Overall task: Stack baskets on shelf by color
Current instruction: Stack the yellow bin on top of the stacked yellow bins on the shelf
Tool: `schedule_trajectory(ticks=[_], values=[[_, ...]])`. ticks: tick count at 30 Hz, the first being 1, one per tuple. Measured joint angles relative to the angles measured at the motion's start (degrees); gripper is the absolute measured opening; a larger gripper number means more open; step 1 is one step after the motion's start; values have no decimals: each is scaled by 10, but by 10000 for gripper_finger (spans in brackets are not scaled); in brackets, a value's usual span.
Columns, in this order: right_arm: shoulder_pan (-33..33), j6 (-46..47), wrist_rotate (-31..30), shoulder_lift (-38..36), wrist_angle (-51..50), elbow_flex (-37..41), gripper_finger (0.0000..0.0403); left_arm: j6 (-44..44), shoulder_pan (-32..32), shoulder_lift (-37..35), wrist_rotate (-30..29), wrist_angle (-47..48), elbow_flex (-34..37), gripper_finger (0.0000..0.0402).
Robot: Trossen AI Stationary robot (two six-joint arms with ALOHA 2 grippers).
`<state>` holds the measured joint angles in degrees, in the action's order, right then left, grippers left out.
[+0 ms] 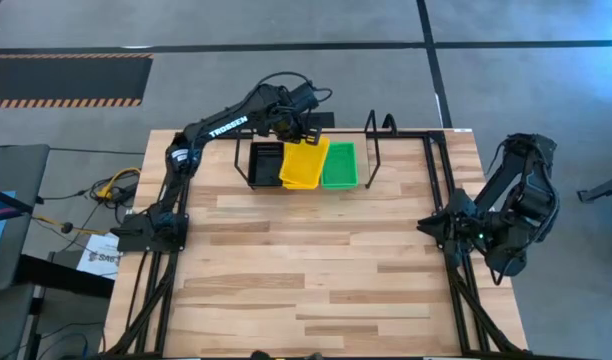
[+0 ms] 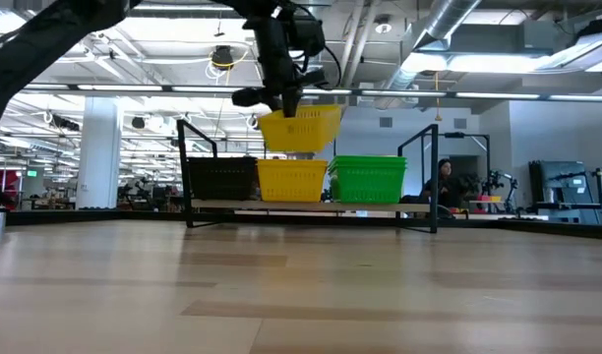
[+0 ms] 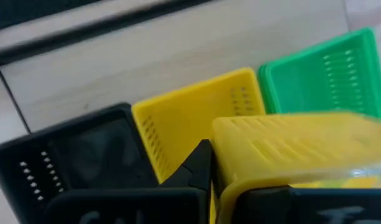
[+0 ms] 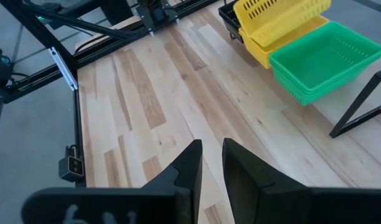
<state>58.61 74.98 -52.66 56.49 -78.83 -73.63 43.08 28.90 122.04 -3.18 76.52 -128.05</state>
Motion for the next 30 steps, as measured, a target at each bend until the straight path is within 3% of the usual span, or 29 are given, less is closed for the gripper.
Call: schedule_trajectory(ticks=[16, 30], values=[[3, -5, 5, 2, -2, 0, 82, 30, 10, 19, 10, 6, 0, 0], [3, -67, 23, 2, -9, 0, 82, 75, 9, 19, -6, 30, 0, 0]])
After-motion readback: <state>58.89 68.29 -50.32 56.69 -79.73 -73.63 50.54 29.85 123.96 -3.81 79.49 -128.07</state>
